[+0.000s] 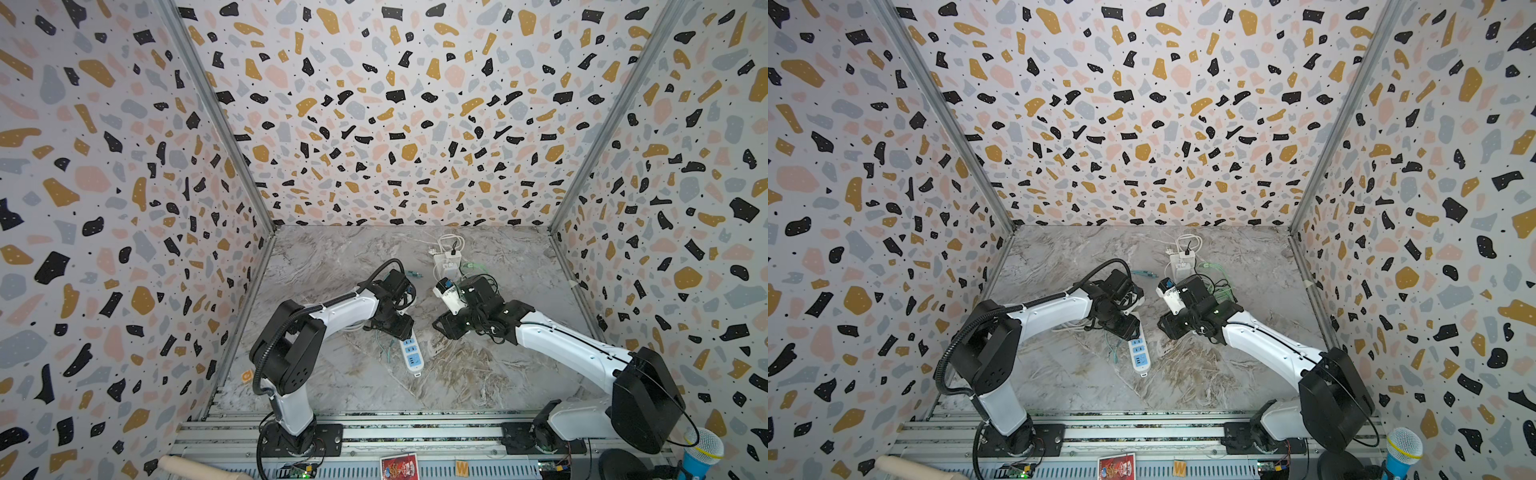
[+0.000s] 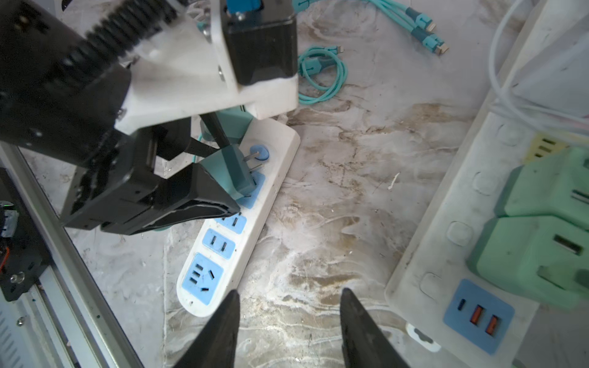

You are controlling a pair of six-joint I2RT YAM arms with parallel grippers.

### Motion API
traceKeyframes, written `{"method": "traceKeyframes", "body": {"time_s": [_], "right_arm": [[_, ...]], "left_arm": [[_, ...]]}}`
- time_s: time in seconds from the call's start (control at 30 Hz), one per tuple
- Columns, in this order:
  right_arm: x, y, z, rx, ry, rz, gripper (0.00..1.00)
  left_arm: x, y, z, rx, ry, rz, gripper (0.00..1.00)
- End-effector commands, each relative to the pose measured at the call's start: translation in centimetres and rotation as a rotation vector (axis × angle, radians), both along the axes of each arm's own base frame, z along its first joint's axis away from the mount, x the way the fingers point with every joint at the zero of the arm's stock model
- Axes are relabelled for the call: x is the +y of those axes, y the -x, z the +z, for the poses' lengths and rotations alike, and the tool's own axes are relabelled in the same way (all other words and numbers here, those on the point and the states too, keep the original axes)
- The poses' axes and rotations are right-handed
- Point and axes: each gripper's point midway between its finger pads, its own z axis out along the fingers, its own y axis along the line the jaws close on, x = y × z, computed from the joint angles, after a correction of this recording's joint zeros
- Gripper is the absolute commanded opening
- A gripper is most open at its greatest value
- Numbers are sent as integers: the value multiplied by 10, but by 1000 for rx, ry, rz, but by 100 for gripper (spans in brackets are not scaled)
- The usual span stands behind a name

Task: Insert plugs into power strip
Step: Place the plug in the socket, then pick up the plug from the socket.

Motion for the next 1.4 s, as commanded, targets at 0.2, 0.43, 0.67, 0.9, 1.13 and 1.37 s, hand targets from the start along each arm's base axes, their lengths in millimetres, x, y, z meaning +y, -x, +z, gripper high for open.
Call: {"method": "traceKeyframes", "body": {"time_s": [0.2, 0.43, 0.67, 0.9, 1.13, 1.37], "right_arm": [[15, 0, -4, -49, 35, 32, 53], [32, 7, -1, -164, 64, 69, 58], [52, 11, -2, -314, 167, 99, 61], [76, 26, -26, -414, 319, 143, 62], [91, 38, -49, -462, 410, 175, 62], [90, 35, -53, -533, 458, 132, 63]], "left_arm": [[-11, -16, 29, -107, 71, 28, 87], [-13, -26, 72, -188, 162, 59, 93], [5, -30, 97, -246, 210, 123, 95], [66, -48, 126, -359, 291, 368, 99], [88, -46, 133, -393, 326, 423, 99], [95, -46, 137, -415, 364, 449, 99]]}}
